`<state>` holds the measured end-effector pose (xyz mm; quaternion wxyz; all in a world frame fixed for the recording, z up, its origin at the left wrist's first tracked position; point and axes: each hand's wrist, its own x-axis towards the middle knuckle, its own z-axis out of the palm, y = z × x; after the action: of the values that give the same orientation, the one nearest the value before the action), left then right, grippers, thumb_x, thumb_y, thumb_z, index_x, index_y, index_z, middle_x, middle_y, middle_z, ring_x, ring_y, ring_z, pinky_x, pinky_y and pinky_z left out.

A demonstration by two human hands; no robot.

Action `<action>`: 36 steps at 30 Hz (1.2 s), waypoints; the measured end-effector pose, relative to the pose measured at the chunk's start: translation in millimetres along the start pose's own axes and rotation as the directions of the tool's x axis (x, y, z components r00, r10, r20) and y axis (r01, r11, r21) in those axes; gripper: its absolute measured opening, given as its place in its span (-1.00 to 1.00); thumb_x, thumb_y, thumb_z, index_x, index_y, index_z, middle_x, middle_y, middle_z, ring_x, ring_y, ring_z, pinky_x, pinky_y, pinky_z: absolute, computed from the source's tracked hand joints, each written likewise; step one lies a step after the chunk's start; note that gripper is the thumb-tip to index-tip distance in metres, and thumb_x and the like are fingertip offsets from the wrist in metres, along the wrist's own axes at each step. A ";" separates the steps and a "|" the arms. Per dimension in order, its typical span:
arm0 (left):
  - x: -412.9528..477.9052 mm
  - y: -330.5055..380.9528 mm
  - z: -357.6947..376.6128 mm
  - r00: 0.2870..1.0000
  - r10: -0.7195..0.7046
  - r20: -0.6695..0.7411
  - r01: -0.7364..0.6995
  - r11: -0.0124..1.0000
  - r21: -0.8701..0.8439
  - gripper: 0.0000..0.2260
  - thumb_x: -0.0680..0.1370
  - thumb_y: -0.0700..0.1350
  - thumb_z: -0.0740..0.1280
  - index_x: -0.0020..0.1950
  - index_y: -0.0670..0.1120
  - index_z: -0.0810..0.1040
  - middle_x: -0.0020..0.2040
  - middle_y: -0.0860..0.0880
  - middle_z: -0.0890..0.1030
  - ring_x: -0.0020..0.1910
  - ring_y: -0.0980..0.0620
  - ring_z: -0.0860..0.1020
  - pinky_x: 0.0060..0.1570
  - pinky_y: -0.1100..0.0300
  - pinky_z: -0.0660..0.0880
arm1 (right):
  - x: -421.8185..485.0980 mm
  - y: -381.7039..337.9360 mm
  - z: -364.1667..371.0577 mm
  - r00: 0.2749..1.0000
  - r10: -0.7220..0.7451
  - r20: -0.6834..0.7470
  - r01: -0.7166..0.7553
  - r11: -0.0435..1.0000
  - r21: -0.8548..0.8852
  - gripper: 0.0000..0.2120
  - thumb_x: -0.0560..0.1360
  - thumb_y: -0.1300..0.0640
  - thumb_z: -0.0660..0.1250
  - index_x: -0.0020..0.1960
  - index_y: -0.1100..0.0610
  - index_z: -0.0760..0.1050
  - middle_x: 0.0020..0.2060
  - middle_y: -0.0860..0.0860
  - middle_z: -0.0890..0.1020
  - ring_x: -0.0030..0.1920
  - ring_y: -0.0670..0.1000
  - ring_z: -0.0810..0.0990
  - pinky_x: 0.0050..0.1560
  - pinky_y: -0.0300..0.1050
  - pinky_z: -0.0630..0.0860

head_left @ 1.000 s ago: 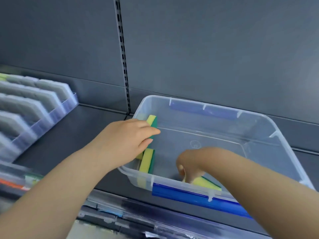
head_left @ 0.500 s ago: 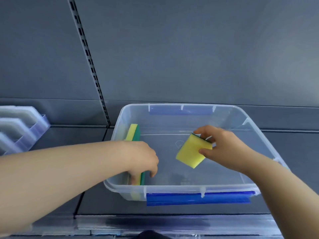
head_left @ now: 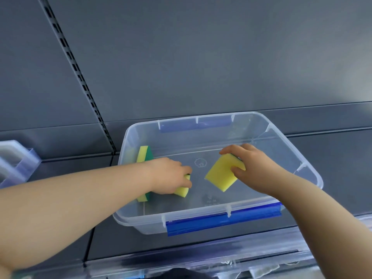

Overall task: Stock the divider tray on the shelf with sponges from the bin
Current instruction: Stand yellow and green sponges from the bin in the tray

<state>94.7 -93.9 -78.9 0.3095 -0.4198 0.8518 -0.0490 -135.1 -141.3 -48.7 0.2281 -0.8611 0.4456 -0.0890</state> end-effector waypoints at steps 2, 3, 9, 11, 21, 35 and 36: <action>0.6 1.4 -0.1 1.000 -0.018 -0.011 0.019 1.000 0.023 -0.71 0.60 -0.13 0.16 0.32 0.01 0.32 0.29 -0.11 0.34 0.06 -0.16 0.47 -0.19 0.01 0.51 | 2.6 -1.7 2.6 1.000 0.015 -0.003 -0.015 1.000 -0.009 -0.59 0.49 0.19 0.29 0.27 -0.12 0.34 0.12 0.02 0.40 0.08 0.07 0.40 0.05 -0.09 0.40; 0.5 1.8 -0.9 0.999 -0.034 -0.015 0.034 0.999 0.031 -0.71 0.59 -0.18 0.17 0.31 -0.02 0.31 0.26 -0.12 0.36 0.05 -0.16 0.48 -0.21 0.01 0.49 | 3.5 -3.1 3.1 1.000 0.021 -0.004 -0.021 1.000 -0.010 -0.61 0.48 0.17 0.32 0.25 -0.10 0.35 0.13 0.03 0.41 0.09 0.09 0.42 0.06 -0.06 0.43; -17.3 1.2 -25.6 0.920 -0.336 -0.203 0.255 0.904 -0.342 -0.66 0.56 -0.05 0.23 0.31 0.01 0.28 0.14 -0.03 0.34 -0.03 -0.07 0.46 -0.18 0.04 0.43 | 3.6 -0.1 -3.6 0.999 0.001 -0.048 -0.001 1.000 0.001 -0.66 0.45 0.13 0.37 0.17 -0.05 0.35 0.10 0.01 0.42 0.03 0.09 0.45 0.02 -0.04 0.46; -28.4 4.5 -39.0 0.836 -0.488 -0.252 0.310 0.798 -0.518 -0.59 0.54 -0.03 0.27 0.36 0.06 0.27 0.14 0.01 0.33 -0.08 -0.02 0.44 -0.15 0.06 0.42 | 1.5 5.6 -9.1 0.994 -0.018 -0.107 0.024 0.999 0.047 -0.64 0.45 0.13 0.37 0.18 -0.05 0.35 0.06 -0.02 0.42 0.02 0.07 0.45 -0.01 -0.07 0.44; -67.3 52.1 -86.0 0.364 -0.826 -0.430 0.369 0.552 -0.748 -0.71 0.41 -0.02 0.42 0.09 0.12 0.45 0.00 0.18 0.49 -0.10 0.09 0.40 -0.41 0.29 0.37 | -11.1 17.4 -26.2 0.912 0.058 -0.405 0.129 0.898 0.420 -0.60 0.36 0.17 0.47 0.05 -0.16 0.40 -0.06 -0.11 0.51 -0.05 -0.07 0.51 -0.05 -0.22 0.44; -316.2 144.8 36.8 -0.052 -0.956 -0.287 0.455 0.233 -0.859 -0.66 0.33 -0.09 0.52 0.03 0.02 0.51 -0.15 0.17 0.48 -0.20 0.23 0.34 -0.18 0.51 0.30 | -93.8 -212.0 84.8 0.907 -0.208 -0.366 0.398 0.710 0.581 -0.65 0.35 0.20 0.47 -0.03 -0.15 0.46 -0.13 -0.20 0.62 -0.11 -0.19 0.59 -0.14 -0.49 0.46; -342.5 153.0 53.2 -0.076 -0.961 -0.265 0.457 0.203 -0.866 -0.67 0.32 -0.10 0.52 0.03 0.01 0.52 -0.16 0.17 0.48 -0.21 0.24 0.33 -0.19 0.51 0.32 | -100.7 -237.6 102.3 0.905 -0.236 -0.355 0.411 0.703 0.581 -0.64 0.35 0.21 0.46 -0.02 -0.17 0.45 -0.14 -0.19 0.62 -0.12 -0.18 0.59 -0.14 -0.47 0.47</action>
<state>176.3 269.2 -7.6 -0.3435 -0.8082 0.4477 -0.1685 14.9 90.6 -21.5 0.4308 -0.7762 0.2533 -0.3844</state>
